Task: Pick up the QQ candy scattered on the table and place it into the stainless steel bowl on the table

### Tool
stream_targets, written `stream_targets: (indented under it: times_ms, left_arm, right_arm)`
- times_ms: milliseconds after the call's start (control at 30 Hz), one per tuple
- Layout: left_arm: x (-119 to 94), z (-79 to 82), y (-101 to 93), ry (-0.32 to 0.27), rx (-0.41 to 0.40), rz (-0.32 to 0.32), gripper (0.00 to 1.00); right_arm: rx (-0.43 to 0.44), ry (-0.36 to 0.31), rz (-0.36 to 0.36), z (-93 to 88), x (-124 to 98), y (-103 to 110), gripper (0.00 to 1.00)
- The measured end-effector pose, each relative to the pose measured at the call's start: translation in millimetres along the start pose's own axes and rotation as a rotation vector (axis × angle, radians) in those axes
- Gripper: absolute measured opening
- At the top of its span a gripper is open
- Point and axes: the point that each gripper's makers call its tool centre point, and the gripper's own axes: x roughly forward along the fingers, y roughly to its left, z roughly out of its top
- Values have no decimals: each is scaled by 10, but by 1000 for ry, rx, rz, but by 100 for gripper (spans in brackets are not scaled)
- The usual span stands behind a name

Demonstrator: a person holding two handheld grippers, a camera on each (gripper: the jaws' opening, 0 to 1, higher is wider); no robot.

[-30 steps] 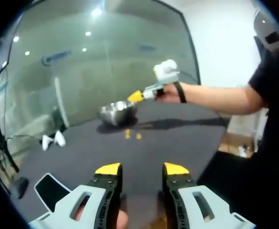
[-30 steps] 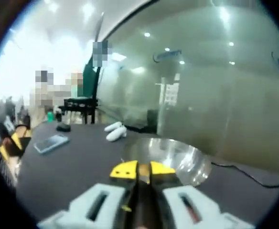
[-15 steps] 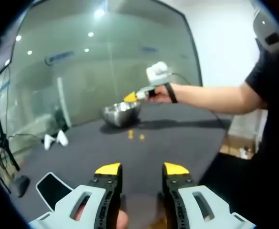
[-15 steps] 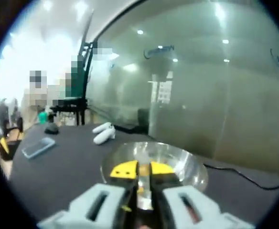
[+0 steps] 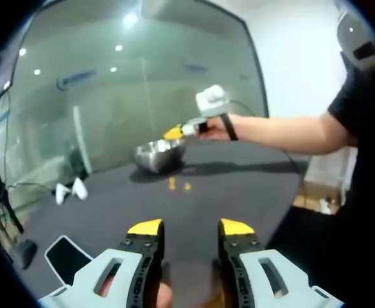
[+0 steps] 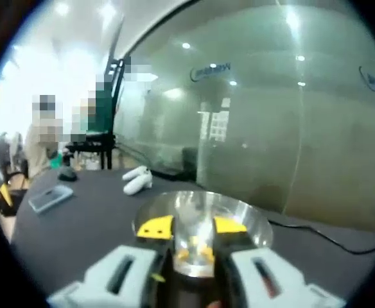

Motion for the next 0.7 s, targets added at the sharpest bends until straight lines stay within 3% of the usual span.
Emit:
stream_targets:
  times_ms: [467,533,700]
  left_arm:
    - [40,14,21,4,4,10,35]
    - [28,20,25,3,10,17,35]
    - [30,-7,-2,16,21,6,36]
  right_arm:
    - [39,-36,35,49,-282,14,22]
    - [34,-32,91,-29,-377,95,22]
    - [9,-8,131,-228,-613,129,22]
